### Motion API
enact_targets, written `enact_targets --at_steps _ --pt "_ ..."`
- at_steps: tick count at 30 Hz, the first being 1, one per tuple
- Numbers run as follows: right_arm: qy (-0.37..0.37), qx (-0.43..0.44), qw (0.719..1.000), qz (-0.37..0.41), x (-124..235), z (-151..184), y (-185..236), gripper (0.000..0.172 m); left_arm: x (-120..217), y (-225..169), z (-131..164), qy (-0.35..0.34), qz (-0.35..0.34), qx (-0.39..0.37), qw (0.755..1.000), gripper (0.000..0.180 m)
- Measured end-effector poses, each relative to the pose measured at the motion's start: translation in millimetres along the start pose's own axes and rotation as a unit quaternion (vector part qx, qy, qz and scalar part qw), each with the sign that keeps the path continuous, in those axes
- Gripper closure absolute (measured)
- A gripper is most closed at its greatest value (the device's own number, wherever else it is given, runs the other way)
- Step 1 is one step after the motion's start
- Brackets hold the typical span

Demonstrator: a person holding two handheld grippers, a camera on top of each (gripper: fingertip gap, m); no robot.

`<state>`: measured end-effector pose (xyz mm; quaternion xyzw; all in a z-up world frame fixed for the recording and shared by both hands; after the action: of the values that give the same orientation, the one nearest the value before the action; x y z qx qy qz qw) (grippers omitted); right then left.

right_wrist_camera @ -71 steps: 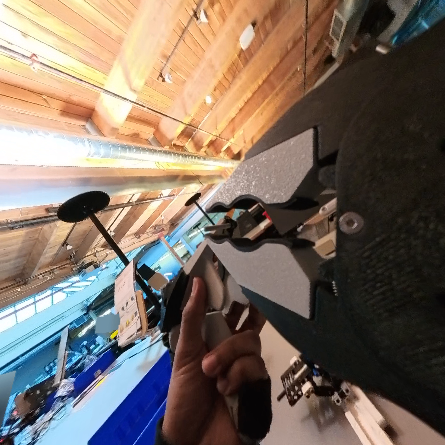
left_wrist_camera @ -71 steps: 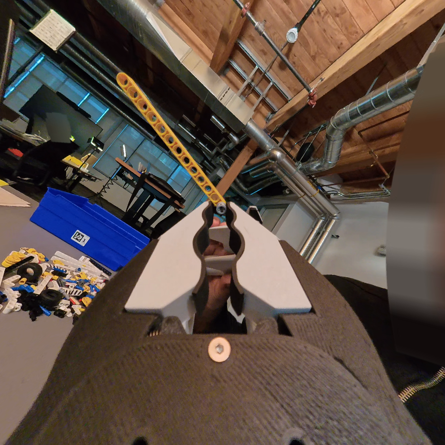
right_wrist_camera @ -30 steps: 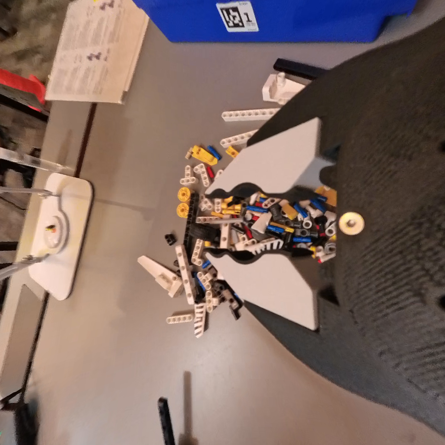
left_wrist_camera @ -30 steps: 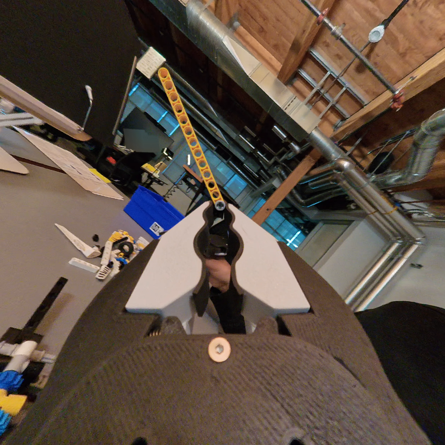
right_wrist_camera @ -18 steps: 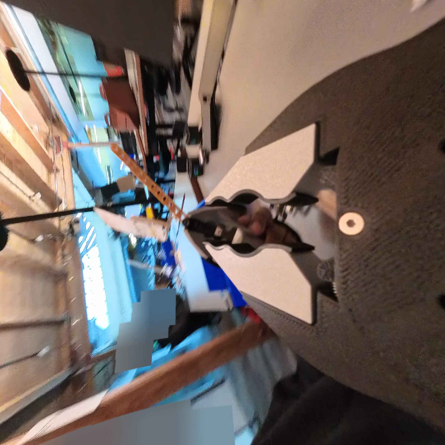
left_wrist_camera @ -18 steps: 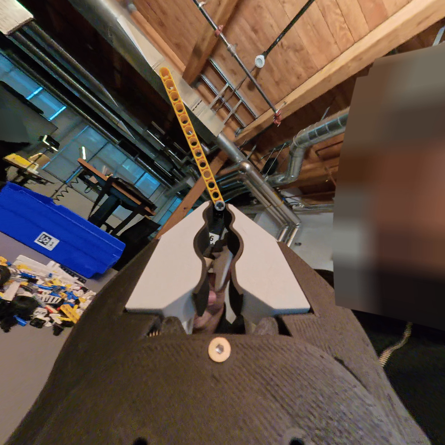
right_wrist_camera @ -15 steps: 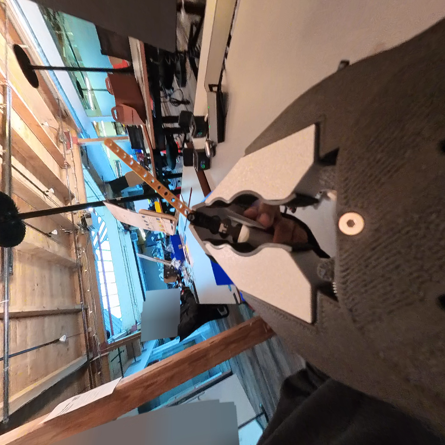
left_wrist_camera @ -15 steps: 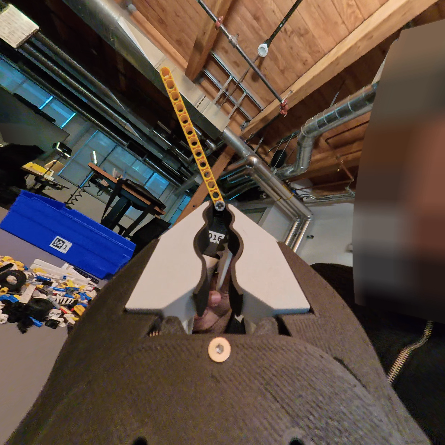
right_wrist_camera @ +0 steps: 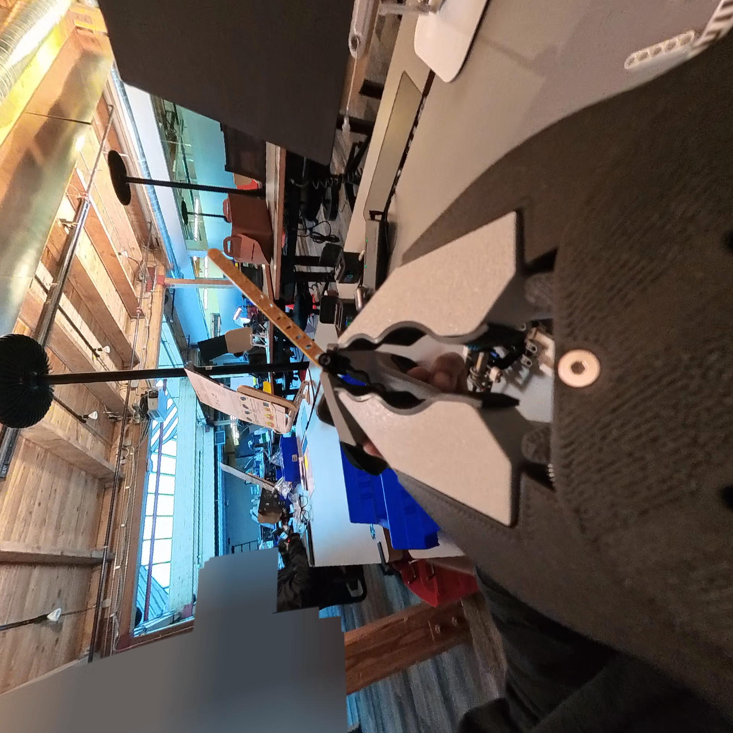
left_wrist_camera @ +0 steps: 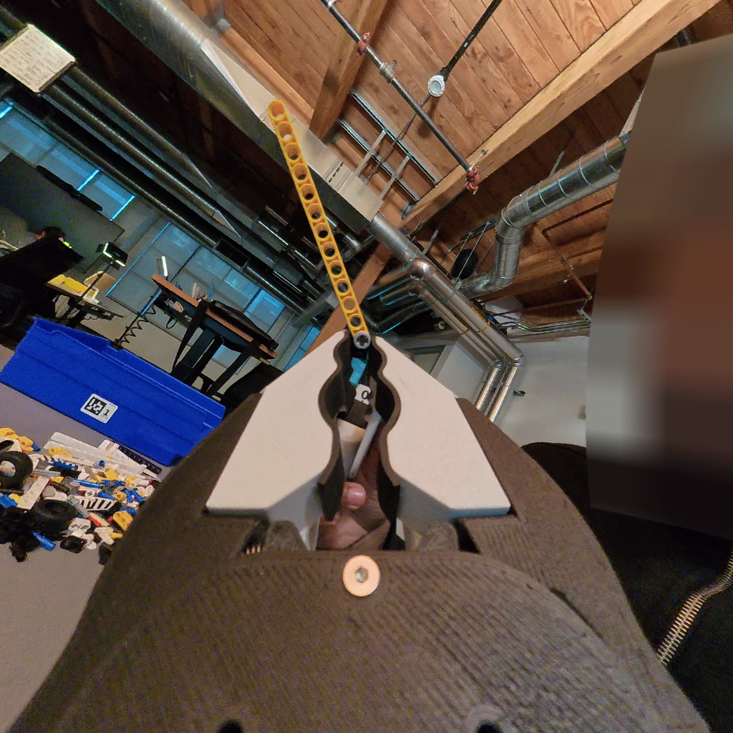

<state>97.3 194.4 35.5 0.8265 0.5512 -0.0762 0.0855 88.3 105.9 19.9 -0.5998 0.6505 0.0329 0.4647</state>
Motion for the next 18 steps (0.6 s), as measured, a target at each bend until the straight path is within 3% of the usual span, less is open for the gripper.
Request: enact_targets --at_steps 5,8,14,18 --pt "-0.004 -0.056 0.998 -0.026 3.1 1.3 -4.4 0.166 0.0 1.7 1.5 0.015 -0.012 -0.007 1.000 0.174" --pt "-0.012 -0.067 0.997 -0.023 6.8 0.7 -9.1 0.166 3.5 1.8 -3.6 0.012 -0.022 -0.013 1.000 0.160" --pt "0.027 -0.013 0.999 -0.017 5.0 5.0 -4.4 0.166 7.3 4.0 -6.0 0.019 -0.025 -0.004 0.999 0.175" --pt "0.011 -0.002 1.000 -0.011 6.3 4.4 -4.1 0.160 5.1 4.6 -2.9 0.039 -0.024 0.000 0.999 0.176"
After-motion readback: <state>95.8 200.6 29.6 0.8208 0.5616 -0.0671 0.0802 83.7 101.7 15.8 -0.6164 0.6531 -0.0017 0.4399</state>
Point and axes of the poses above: each gripper's, where its closed fingertips meet, x back along the fingers, z out of its underside, y = z × x across the jaws, the point moved 6 cm from there along x, back along the fingers, and after that the axes turned 1 degree about x, right-handed, at the moved point
